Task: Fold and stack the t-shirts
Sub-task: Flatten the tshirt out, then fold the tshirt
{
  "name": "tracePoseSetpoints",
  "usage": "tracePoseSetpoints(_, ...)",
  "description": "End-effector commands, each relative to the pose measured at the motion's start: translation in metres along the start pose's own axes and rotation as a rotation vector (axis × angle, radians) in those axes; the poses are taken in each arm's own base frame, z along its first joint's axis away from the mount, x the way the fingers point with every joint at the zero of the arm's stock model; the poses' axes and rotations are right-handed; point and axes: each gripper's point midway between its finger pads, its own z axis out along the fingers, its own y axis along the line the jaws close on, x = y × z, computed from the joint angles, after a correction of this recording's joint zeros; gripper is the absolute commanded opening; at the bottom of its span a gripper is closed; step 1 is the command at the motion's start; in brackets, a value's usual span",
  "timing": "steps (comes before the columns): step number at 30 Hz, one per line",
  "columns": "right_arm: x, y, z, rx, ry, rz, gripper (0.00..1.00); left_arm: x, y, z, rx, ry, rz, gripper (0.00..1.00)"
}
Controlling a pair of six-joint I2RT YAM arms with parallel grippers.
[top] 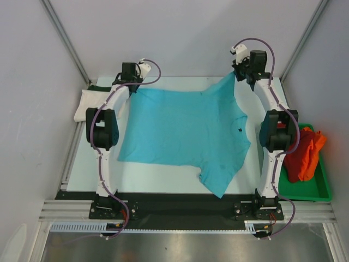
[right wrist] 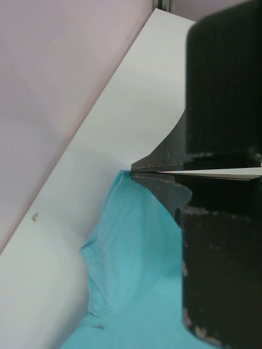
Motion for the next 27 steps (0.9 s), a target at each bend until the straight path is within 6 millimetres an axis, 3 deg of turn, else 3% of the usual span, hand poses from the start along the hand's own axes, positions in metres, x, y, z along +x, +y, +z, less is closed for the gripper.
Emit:
tracePoseSetpoints(1,-0.021,0.005,-0.028,-0.013,-0.029,-0.021,0.00,-0.019,0.018,-0.023,-0.010,-0.063,-0.027,0.00)
tracePoseSetpoints(7,-0.017,0.016,-0.051,-0.033,-0.011,-0.011,0.00,-0.014,0.010,-0.035,0.034,-0.062,-0.001,0.01)
tracePoseSetpoints(9,-0.002,0.025,-0.055,-0.055,0.022,0.003,0.00,-0.017,0.012,-0.046,0.025,-0.093,0.005,0.00)
tracePoseSetpoints(11,-0.002,0.030,-0.064,-0.058,0.022,-0.003,0.00,-0.017,0.012,-0.049,0.024,-0.102,0.011,0.00)
tracePoseSetpoints(15,0.015,0.042,-0.076,-0.077,0.058,0.003,0.00,-0.017,0.015,-0.057,0.030,-0.101,0.011,0.01)
tracePoseSetpoints(27,0.032,0.049,-0.107,-0.071,0.092,0.022,0.00,-0.004,0.014,-0.077,0.027,-0.095,0.023,0.01)
